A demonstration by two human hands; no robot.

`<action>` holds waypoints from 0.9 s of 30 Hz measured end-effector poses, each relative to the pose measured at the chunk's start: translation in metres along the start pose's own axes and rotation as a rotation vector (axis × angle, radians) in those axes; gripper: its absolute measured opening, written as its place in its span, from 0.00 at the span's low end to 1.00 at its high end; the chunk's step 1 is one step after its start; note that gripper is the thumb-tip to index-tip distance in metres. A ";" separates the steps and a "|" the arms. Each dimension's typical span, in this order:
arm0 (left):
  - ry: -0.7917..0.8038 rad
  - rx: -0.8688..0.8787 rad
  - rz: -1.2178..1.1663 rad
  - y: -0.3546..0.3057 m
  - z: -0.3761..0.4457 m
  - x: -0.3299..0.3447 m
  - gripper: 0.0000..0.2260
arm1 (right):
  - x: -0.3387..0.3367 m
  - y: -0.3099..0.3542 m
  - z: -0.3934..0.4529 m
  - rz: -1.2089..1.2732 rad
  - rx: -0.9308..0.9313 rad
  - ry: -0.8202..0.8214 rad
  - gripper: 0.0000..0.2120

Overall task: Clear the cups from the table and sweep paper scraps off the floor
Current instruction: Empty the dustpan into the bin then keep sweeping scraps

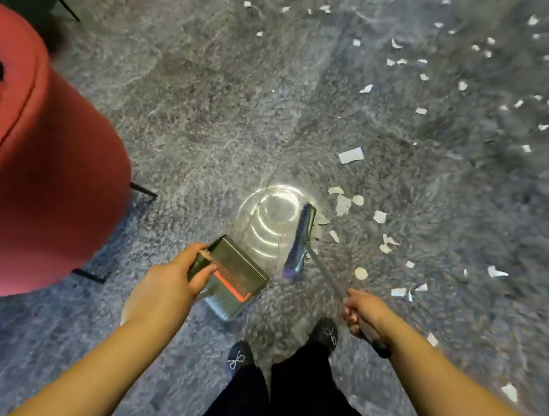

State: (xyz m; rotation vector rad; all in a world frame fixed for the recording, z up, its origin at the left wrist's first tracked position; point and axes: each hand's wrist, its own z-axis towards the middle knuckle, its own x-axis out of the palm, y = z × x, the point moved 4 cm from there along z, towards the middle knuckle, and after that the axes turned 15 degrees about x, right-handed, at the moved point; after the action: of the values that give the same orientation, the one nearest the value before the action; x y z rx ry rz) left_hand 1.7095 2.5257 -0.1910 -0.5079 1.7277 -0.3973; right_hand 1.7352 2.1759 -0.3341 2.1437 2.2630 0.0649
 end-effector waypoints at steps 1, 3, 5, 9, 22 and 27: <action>0.009 0.028 0.007 -0.008 0.006 0.002 0.20 | -0.011 -0.003 -0.003 0.035 0.001 -0.013 0.22; 0.026 0.095 0.046 -0.027 0.020 0.006 0.20 | -0.037 -0.008 -0.009 0.084 -0.001 -0.051 0.24; 0.038 0.141 0.075 -0.042 0.034 0.010 0.20 | -0.063 -0.011 -0.013 0.103 0.003 -0.076 0.24; 0.006 0.146 0.083 -0.065 0.056 0.018 0.20 | -0.112 -0.010 -0.016 0.164 0.013 -0.089 0.23; -0.011 0.181 0.066 -0.166 0.131 0.066 0.21 | -0.227 0.018 -0.032 0.208 0.020 -0.200 0.12; -0.016 0.204 0.033 -0.196 0.155 0.069 0.21 | -0.234 0.034 -0.045 0.337 -0.071 -0.070 0.17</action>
State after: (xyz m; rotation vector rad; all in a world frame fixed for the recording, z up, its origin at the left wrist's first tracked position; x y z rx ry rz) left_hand 1.8725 2.3246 -0.1787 -0.3338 1.6561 -0.5372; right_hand 1.7796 1.9434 -0.2903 2.4210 1.8131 0.0734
